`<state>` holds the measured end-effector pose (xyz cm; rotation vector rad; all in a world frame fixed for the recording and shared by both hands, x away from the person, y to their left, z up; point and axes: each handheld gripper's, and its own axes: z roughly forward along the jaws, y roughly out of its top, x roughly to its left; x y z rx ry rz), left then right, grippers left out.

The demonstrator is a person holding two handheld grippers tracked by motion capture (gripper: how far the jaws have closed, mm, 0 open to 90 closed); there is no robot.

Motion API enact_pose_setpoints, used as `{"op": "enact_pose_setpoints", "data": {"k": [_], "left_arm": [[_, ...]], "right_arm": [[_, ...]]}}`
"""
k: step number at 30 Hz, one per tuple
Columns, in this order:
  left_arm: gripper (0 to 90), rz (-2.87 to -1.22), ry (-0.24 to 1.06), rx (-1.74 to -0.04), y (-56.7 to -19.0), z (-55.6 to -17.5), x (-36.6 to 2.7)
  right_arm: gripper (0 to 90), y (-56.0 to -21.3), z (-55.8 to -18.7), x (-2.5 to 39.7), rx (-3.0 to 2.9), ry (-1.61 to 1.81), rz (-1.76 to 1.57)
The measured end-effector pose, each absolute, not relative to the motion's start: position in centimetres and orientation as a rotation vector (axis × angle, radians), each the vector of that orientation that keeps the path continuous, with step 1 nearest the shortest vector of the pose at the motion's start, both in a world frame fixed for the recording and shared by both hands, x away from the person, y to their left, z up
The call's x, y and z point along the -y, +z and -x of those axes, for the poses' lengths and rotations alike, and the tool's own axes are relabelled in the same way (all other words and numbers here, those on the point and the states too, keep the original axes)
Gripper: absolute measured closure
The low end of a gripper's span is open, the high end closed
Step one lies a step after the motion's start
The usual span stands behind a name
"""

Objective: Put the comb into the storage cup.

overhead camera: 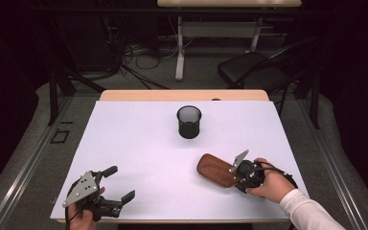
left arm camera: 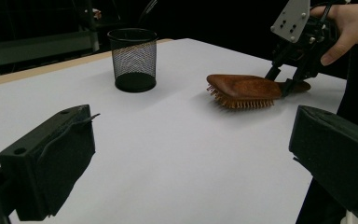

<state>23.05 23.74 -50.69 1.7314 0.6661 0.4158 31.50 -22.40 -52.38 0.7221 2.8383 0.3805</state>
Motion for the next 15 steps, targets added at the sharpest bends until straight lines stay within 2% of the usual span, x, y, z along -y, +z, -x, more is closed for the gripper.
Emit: {"op": "enact_pose_setpoints", "data": {"k": [15], "left_arm": [[0.4,-1.736,0.412,-0.665,-50.69,-23.07,-23.74]], "right_arm": [[57.2,-52.54,-31.63,22.14,-2.855,0.310,-0.731]]}}
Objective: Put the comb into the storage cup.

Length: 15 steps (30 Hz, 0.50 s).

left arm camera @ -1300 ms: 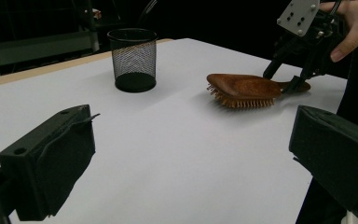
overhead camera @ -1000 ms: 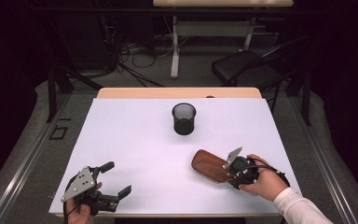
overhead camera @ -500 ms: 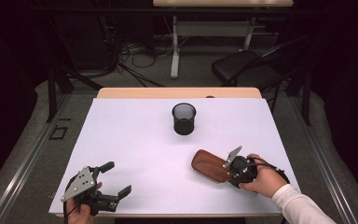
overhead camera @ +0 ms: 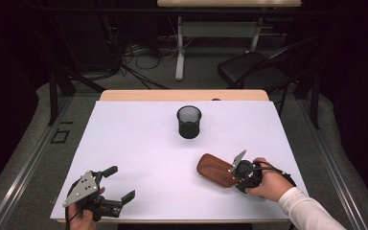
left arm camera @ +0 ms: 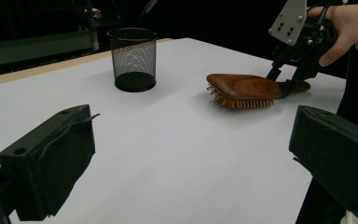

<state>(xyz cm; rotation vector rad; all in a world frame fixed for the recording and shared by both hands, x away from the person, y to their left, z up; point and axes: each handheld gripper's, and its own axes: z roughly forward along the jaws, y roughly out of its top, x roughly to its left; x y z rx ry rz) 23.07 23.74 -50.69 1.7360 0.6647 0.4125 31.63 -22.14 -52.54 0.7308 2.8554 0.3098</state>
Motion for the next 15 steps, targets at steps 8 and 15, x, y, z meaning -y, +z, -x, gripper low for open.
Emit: {"op": "enact_pose_setpoints", "data": {"k": [8,15], "left_arm": [[0.4,-1.737,0.414,-0.666,-50.70,-23.07,-23.73],[0.4,-1.737,0.412,-0.664,-50.70,-23.07,-23.73]], "right_arm": [[63.8,-52.70,-32.04,22.09,-2.876,0.300,-0.742],[67.0,-52.72,-32.27,22.03,-2.902,0.297,-0.756]]}}
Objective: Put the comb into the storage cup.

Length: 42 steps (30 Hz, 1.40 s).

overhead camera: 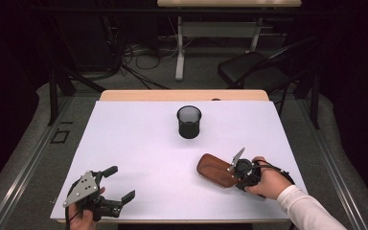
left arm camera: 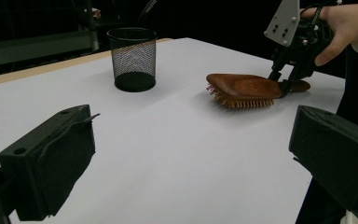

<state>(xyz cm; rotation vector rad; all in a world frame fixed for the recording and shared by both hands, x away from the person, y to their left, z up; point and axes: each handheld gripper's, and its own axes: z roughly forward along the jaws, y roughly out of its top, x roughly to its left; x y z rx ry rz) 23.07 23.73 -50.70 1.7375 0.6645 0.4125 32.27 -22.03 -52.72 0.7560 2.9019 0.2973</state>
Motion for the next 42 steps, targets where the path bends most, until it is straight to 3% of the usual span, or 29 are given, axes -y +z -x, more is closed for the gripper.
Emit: {"op": "enact_pose_setpoints", "data": {"k": [11,42], "left_arm": [[0.4,-1.738,0.413,-0.665,-50.70,-23.07,-23.74],[0.4,-1.739,0.409,-0.662,-50.72,-23.10,-23.74]], "right_arm": [[71.4,-52.71,-32.49,21.98,-2.934,0.289,-0.769],[72.8,-52.65,-32.01,21.89,-2.901,0.300,-0.769]]}}
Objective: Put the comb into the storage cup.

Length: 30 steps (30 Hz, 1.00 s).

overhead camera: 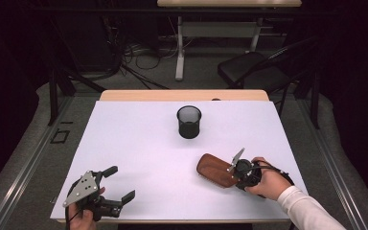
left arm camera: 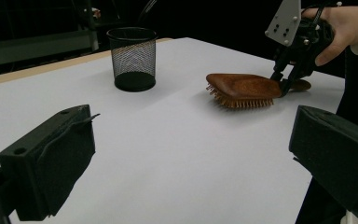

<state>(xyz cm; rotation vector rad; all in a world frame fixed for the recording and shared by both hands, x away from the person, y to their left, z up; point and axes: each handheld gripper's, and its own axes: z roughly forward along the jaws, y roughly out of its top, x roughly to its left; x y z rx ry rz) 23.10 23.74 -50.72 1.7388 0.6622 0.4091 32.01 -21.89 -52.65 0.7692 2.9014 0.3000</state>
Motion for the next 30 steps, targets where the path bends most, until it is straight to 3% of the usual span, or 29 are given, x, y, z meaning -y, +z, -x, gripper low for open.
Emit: {"op": "enact_pose_setpoints", "data": {"k": [30], "left_arm": [[0.4,-1.735,0.407,-0.666,-50.77,-23.13,-23.68]], "right_arm": [[73.0,-52.67,-31.55,22.81,-2.872,0.452,-0.840]]}}
